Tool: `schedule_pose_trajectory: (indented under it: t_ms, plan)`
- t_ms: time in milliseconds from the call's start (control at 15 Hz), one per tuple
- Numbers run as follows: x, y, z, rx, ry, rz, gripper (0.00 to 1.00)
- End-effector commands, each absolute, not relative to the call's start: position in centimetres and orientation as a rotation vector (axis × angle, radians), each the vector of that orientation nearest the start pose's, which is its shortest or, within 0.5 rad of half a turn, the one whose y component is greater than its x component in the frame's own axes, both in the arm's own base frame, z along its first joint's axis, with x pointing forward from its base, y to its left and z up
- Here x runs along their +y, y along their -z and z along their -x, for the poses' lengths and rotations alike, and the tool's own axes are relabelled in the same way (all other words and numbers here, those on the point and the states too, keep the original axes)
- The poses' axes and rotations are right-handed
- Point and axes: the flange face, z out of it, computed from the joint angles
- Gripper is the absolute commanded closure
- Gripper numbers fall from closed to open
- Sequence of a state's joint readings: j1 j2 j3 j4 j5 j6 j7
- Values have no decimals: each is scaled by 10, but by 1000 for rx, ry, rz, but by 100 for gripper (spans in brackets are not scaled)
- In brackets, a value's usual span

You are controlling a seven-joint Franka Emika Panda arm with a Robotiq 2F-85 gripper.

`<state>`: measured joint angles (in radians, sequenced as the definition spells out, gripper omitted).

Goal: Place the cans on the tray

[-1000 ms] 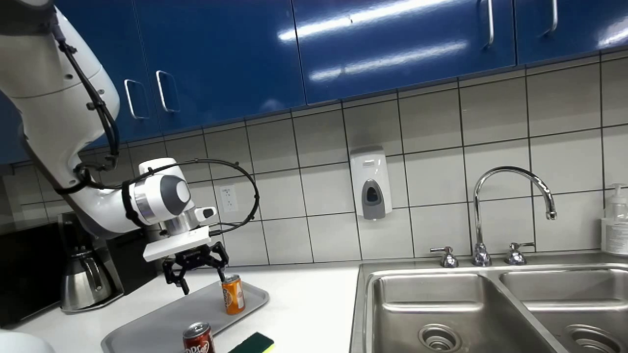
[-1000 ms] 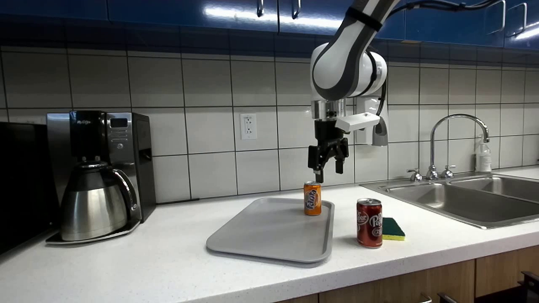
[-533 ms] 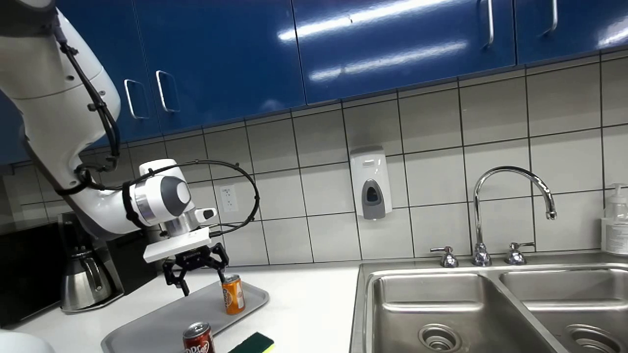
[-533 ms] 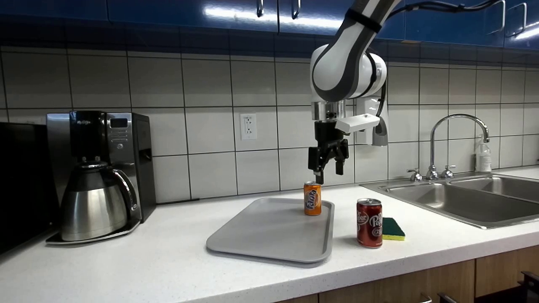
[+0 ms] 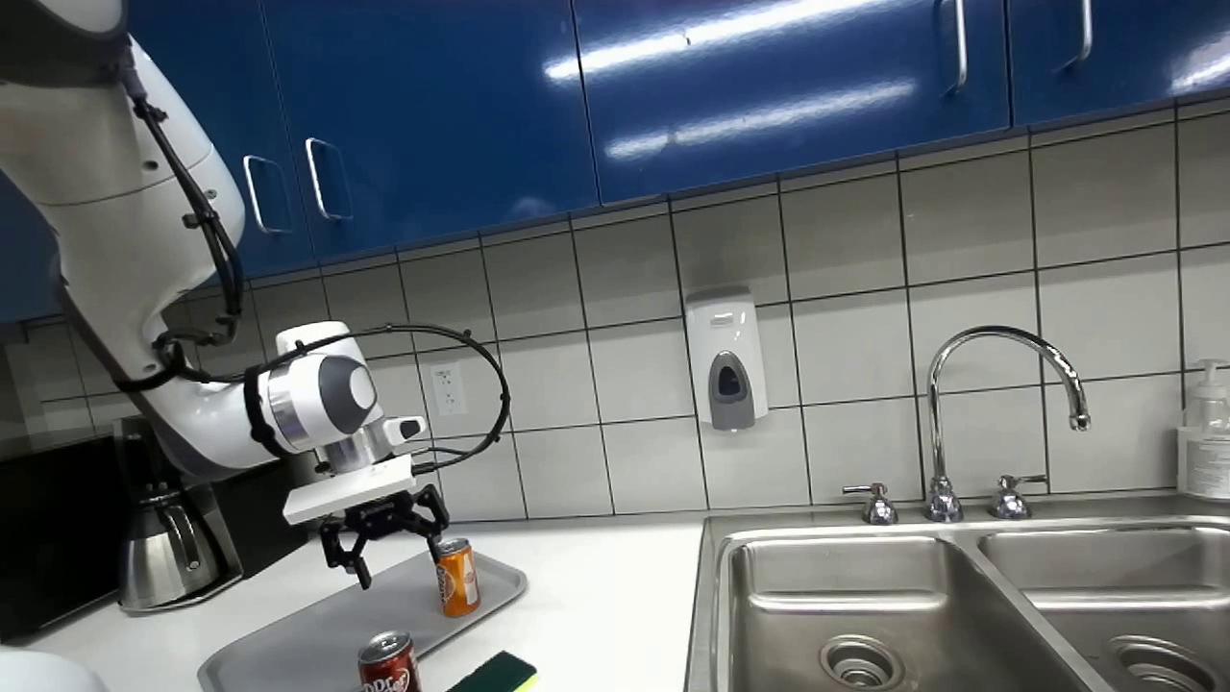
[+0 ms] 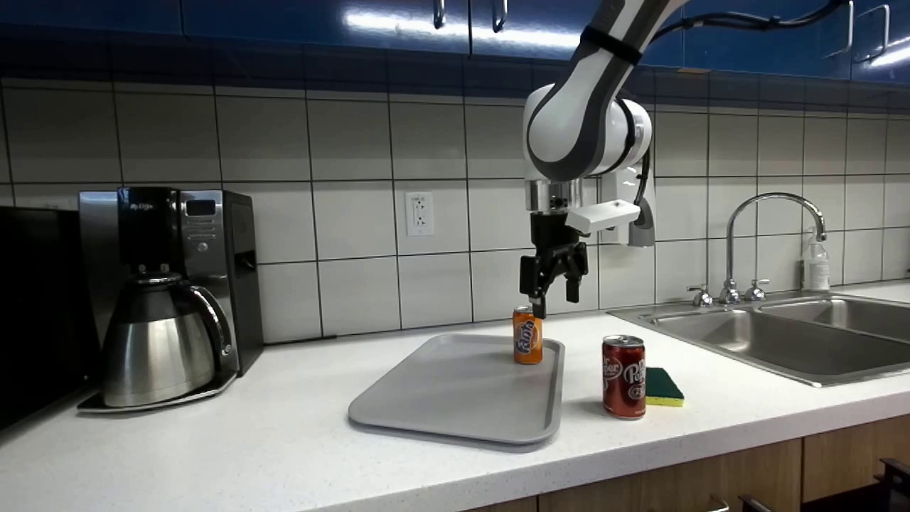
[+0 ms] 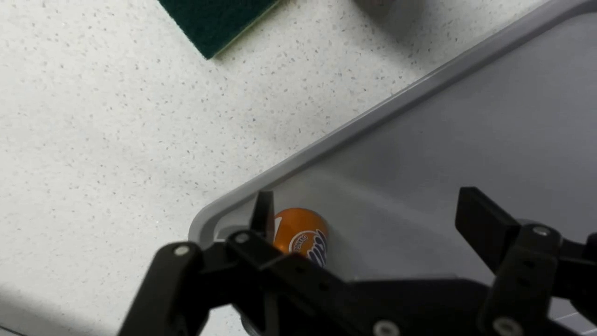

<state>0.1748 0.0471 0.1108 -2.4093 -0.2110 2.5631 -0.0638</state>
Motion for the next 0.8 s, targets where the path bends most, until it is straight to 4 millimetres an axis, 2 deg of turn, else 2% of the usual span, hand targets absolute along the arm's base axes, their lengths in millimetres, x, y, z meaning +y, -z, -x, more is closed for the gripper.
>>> schedule_pose_trajectory:
  t_ms: [0, 733]
  plan:
    - [145, -300, -474, -820, 205, 3136, 0]
    - [148, -282, -451, -778, 166, 3158, 0]
